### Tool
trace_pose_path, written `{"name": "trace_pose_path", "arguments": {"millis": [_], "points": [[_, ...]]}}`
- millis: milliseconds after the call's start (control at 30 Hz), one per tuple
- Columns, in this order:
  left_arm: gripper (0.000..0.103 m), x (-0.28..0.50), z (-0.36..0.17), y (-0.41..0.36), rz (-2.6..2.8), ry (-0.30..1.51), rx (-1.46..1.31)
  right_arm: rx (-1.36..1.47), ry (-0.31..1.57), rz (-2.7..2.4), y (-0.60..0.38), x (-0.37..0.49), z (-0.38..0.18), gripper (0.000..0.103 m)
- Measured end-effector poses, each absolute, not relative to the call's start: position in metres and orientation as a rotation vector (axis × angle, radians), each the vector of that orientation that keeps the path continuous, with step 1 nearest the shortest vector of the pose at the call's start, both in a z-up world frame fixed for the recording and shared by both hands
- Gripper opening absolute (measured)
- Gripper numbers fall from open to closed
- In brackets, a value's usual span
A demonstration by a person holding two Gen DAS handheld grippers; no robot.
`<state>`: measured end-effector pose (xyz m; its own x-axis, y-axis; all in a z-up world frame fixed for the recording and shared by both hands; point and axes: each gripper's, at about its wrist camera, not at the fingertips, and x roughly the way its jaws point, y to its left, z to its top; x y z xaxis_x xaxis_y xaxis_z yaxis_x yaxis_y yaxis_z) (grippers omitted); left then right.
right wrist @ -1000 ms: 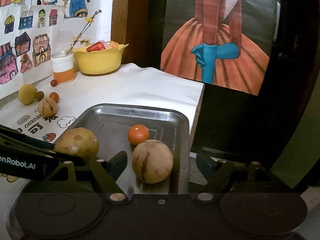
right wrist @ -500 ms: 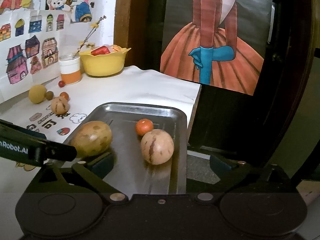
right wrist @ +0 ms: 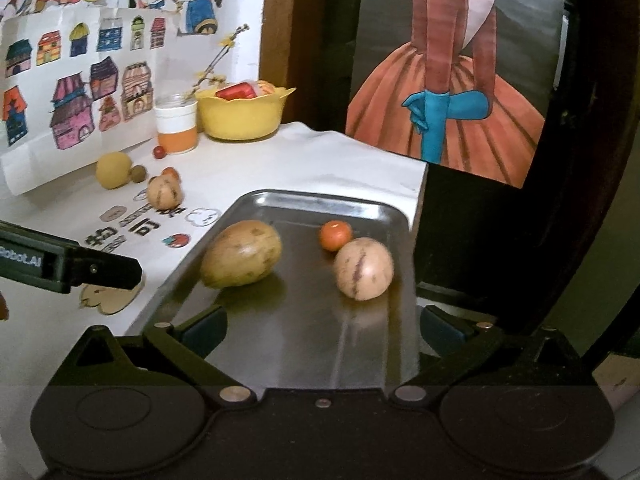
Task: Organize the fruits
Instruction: 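Move both open tools away from the tray toward the fruits on the table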
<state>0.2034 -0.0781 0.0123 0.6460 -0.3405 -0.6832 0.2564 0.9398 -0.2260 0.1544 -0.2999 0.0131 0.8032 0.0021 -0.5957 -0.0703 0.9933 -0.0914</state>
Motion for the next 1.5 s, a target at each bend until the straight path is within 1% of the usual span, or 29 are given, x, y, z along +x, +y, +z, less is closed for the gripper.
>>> {"name": "trace_pose_path", "arguments": {"millis": [367,867,1100,1500], "points": [[0.103,0.188,0.001,-0.027,-0.241,0.824,-0.130,-0.153,0.713,0.126,-0.255,0.142,0.005,0.102],[0.103,0.193,0.003,0.034,-0.122,0.812,-0.219,-0.232,0.689,0.261,-0.194,0.157,0.011,0.102],[0.103,0.202,0.007,0.046,-0.080,0.807,-0.223,-0.270,0.661,0.311,-0.171,0.171,0.016,0.102],[0.103,0.237,0.007,0.050,-0.056,0.785,-0.286,-0.325,0.594,0.306,-0.160,0.214,0.022,0.102]]}}
